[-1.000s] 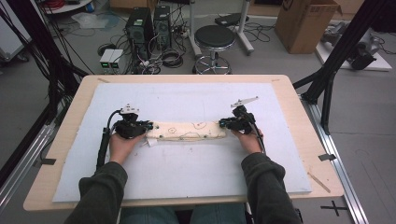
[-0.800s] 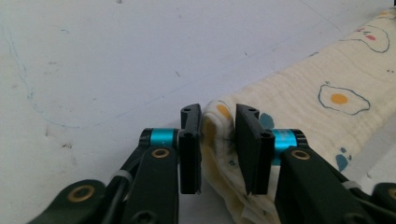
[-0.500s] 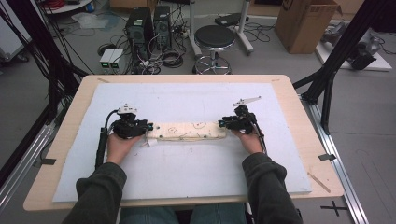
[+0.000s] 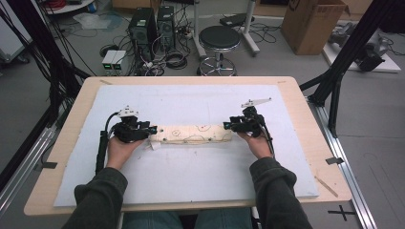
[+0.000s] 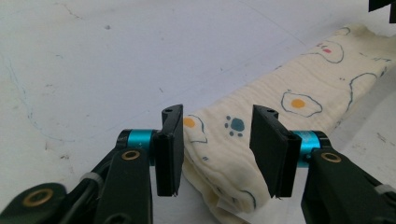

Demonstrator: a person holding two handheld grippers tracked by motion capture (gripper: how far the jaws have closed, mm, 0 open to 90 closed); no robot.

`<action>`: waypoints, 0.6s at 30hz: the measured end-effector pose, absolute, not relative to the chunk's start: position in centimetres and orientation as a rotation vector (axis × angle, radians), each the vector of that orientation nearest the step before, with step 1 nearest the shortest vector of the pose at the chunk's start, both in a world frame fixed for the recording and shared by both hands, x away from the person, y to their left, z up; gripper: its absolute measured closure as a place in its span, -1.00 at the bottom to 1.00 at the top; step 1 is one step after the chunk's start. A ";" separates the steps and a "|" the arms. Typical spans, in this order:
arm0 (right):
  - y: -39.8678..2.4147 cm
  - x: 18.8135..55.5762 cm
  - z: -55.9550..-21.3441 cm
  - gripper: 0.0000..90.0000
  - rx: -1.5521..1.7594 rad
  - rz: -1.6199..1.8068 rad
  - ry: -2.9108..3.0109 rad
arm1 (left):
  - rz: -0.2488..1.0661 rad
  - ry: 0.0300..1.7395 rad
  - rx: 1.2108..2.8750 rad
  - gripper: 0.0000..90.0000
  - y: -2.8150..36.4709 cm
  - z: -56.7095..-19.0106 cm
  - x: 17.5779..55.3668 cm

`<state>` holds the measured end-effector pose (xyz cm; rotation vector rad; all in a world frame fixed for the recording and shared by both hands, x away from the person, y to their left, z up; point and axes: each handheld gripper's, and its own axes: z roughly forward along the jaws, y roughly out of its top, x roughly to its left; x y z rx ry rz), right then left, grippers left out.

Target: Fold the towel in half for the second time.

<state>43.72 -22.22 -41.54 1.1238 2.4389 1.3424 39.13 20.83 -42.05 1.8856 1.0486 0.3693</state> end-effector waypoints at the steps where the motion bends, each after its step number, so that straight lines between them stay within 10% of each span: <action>1: -22.2 43.7 -41.5 0.09 1.114 1.346 2.440 | 0.365 1.050 1.885 0.20 20.9 -42.0 39.0; 18: -22.2 42.8 -40.7 -0.30 1.136 1.401 2.392 | 0.364 1.016 1.864 0.08 21.5 -41.2 38.1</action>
